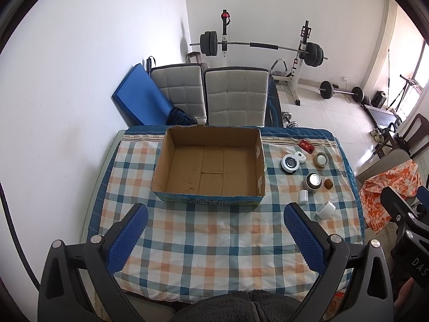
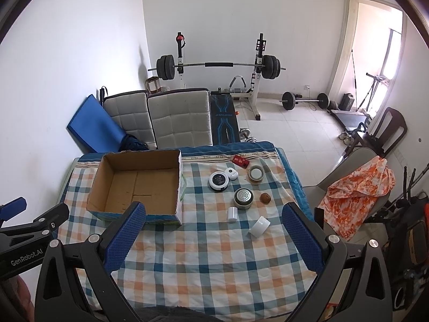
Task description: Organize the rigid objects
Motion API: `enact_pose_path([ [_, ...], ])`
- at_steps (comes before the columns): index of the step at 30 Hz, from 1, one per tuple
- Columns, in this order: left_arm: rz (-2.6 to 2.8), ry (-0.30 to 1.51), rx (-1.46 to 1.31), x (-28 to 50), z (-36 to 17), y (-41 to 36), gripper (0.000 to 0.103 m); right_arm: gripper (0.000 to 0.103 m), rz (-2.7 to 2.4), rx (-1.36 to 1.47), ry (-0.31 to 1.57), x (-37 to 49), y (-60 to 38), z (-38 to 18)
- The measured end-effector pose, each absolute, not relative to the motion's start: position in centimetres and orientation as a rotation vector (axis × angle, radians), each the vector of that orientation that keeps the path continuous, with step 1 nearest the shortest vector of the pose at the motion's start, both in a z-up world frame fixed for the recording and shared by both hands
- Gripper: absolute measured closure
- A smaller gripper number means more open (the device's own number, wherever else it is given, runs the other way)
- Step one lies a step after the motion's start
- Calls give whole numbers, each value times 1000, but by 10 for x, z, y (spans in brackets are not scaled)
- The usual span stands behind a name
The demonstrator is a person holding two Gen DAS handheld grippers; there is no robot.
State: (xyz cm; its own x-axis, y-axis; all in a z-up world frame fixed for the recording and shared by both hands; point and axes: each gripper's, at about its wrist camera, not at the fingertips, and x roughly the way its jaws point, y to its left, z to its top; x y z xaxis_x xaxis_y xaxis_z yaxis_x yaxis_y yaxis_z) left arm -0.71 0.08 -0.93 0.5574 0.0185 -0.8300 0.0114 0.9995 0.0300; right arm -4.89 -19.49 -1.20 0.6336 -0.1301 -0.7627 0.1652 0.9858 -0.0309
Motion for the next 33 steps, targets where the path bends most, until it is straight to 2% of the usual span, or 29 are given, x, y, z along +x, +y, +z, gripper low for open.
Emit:
enact_pose_path([
  [33, 2, 963, 42, -10, 1, -8, 0, 0, -197, 39, 860, -57, -197, -14],
])
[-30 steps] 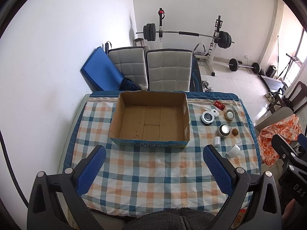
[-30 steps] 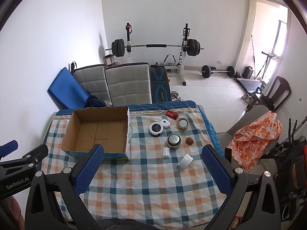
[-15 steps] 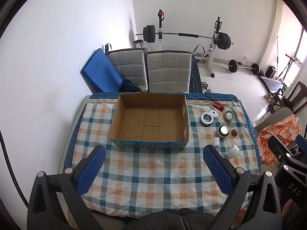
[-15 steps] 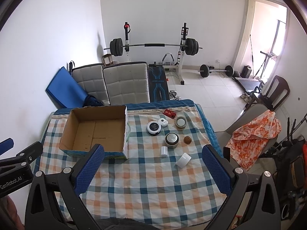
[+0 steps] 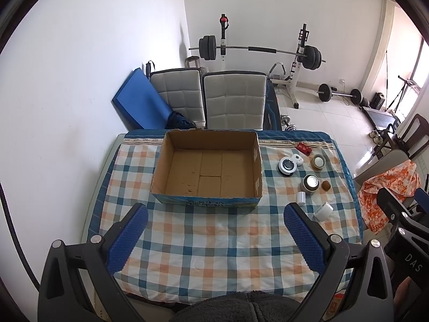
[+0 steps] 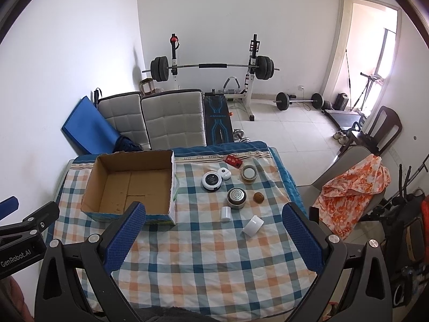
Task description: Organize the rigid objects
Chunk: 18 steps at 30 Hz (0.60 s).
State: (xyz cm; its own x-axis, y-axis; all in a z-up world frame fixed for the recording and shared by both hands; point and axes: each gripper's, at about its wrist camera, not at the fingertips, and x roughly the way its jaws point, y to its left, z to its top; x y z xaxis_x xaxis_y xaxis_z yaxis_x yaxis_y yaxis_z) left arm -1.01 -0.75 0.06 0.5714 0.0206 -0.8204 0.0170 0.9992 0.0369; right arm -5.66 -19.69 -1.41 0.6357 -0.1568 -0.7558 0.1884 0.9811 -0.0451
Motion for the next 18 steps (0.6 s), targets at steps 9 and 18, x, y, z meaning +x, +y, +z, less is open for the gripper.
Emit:
enact_pose_path([
  [9, 4, 963, 45, -12, 1, -9, 0, 0, -201, 46, 867, -59, -201, -15],
  [18, 1, 963, 44, -12, 2, -10, 0, 0, -202, 50, 863, -61, -203, -16],
])
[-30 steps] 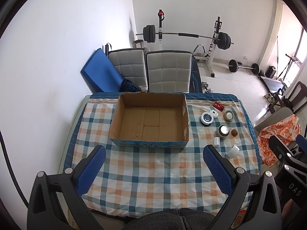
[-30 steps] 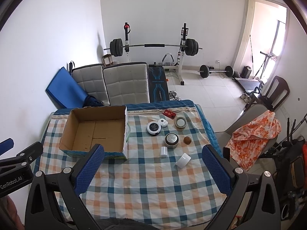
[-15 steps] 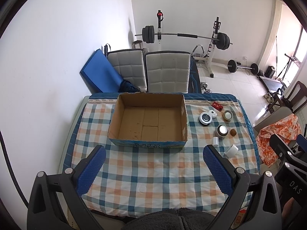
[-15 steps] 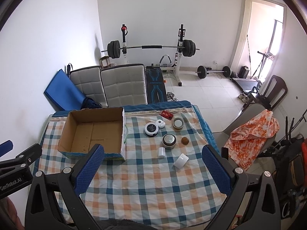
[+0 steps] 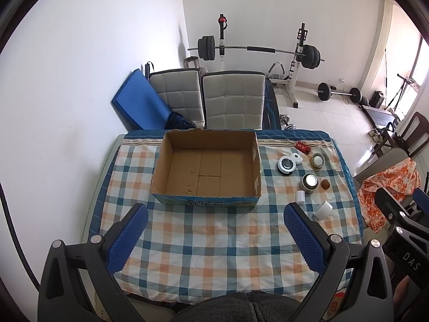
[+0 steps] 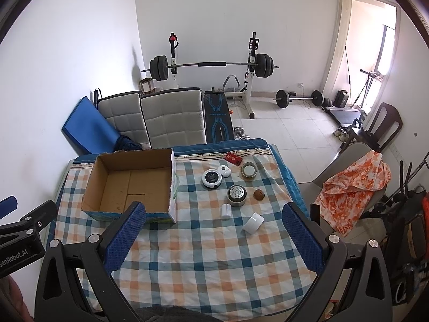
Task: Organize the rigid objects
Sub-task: 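Reach the right gripper to the white tape roll and grasp it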
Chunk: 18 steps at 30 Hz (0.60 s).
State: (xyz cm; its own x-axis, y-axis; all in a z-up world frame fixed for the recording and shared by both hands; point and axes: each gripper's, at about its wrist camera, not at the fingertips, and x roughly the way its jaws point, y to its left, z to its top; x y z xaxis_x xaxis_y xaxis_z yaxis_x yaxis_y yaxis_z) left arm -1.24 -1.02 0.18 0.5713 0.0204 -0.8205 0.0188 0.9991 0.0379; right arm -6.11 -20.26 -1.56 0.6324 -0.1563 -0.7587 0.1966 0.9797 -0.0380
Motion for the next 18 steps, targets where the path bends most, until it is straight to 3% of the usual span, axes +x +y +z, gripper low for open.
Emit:
enact_pose_path([
  [10, -62, 1019, 30, 29, -17, -45, 0, 0, -289, 152, 948, -30, -260, -45],
  [18, -84, 1218, 127, 105, -116, -110, 0, 0, -409, 237, 1201, 36, -344, -166],
])
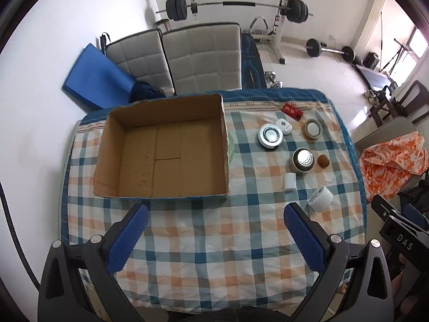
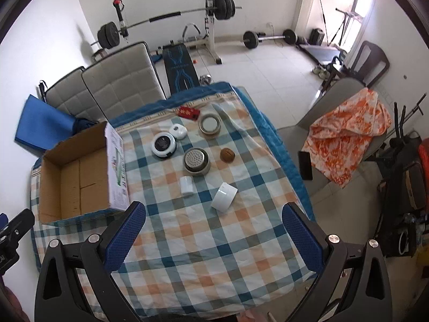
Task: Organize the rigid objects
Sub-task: 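Reach the right gripper to the white tape roll and grasp it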
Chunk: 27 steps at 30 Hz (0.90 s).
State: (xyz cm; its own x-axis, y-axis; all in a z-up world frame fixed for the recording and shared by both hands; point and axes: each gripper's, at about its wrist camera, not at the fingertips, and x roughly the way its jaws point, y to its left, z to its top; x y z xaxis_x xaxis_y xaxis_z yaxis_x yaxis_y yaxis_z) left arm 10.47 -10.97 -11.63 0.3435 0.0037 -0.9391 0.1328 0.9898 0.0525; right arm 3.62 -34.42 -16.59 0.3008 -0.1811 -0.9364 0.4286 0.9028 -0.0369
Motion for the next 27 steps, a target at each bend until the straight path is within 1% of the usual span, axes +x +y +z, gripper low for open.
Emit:
enact_pose_path([
  [5, -83, 1331, 216, 139, -189, -153, 0, 0, -453, 329, 1367, 71, -386, -274],
  [9, -77, 1411, 255, 159, -240, -180, 0, 0, -476, 491, 1460, 89, -417, -352],
  [12, -87, 1463, 276, 175, -270, -198, 0, 4, -475, 581, 1525, 101, -429, -399],
  [14, -92, 1489, 298, 185, -285, -210, 0, 12, -483, 613, 1559, 107, -436, -423],
  [15, -90, 1495, 307, 190, -289, -216, 0, 21, -478, 629, 1578, 109, -438, -432],
  [16, -97, 1502, 315, 195, -294, -222, 0, 28, -472, 640, 1595, 111, -440, -441],
  [17, -104, 1509, 324, 200, -299, -228, 0, 44, -473, 636, 1614, 112, -441, -449],
  [18, -109, 1513, 330, 204, -301, -231, 0, 59, -465, 642, 1626, 113, -443, -454],
  [21, -151, 1532, 351, 217, -310, -250, 0, 61, -449, 601, 1616, 114, -445, -456],
  [27, -242, 1558, 391, 239, -325, -292, 0, 62, -456, 511, 1623, 116, -466, -455],
])
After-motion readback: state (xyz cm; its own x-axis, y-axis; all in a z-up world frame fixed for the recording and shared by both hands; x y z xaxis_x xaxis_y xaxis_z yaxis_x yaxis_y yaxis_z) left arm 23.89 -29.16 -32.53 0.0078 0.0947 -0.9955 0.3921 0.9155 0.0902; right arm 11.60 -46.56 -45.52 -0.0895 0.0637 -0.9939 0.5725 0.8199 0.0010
